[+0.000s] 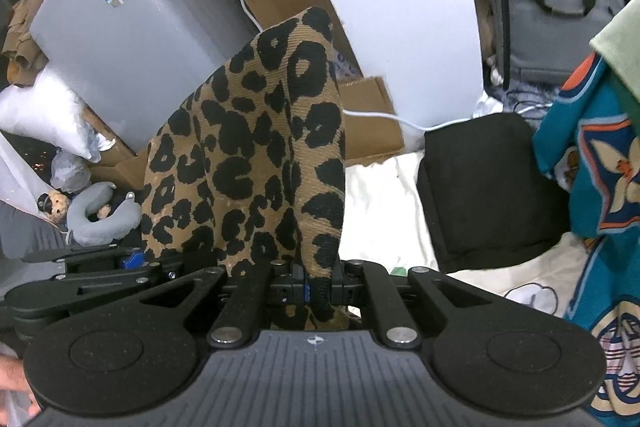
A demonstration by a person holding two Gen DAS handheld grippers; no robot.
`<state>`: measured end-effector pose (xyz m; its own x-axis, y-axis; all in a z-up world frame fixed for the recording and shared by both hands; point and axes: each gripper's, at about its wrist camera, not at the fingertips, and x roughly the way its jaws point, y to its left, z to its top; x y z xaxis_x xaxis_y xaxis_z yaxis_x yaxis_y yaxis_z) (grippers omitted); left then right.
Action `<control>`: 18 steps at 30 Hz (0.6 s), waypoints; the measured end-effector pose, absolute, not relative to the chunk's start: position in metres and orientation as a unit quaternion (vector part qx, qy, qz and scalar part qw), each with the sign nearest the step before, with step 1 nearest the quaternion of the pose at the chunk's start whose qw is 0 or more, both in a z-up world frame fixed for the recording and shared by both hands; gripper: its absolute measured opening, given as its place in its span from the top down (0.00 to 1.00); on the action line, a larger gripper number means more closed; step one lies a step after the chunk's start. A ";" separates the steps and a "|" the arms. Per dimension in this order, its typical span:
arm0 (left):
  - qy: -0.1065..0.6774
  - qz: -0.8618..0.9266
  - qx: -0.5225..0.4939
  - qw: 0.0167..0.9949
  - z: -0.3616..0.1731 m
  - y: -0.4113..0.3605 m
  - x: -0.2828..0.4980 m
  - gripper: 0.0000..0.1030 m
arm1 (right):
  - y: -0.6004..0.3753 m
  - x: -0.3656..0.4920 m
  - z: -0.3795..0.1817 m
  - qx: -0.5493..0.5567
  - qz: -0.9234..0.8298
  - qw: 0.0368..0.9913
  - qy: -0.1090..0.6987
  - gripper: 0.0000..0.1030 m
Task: Fold clothes
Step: 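Lift the folded skirt with both grippers and carry it toward the teal cloth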
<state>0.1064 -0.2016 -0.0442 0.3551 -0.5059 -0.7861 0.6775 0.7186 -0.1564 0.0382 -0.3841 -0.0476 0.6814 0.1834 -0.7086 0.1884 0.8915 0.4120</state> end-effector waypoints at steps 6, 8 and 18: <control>0.421 -0.353 0.089 0.831 -0.017 -0.209 0.101 0.74 | -0.388 0.033 -0.016 0.212 0.000 0.895 0.393 0.95; 0.409 -0.354 0.093 0.836 -0.013 -0.212 0.101 0.74 | -0.391 0.033 -0.008 0.205 0.000 0.899 0.387 0.95; 0.398 -0.331 0.104 0.849 -0.008 -0.238 0.084 0.74 | -0.414 0.028 -0.012 0.204 0.005 0.906 0.371 0.95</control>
<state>0.0838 -0.2382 -0.0079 0.4642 -0.4786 -0.7453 0.6442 0.7599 -0.0867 0.0282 -0.4140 -0.0125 0.7253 0.1609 -0.6694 0.1421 0.9164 0.3743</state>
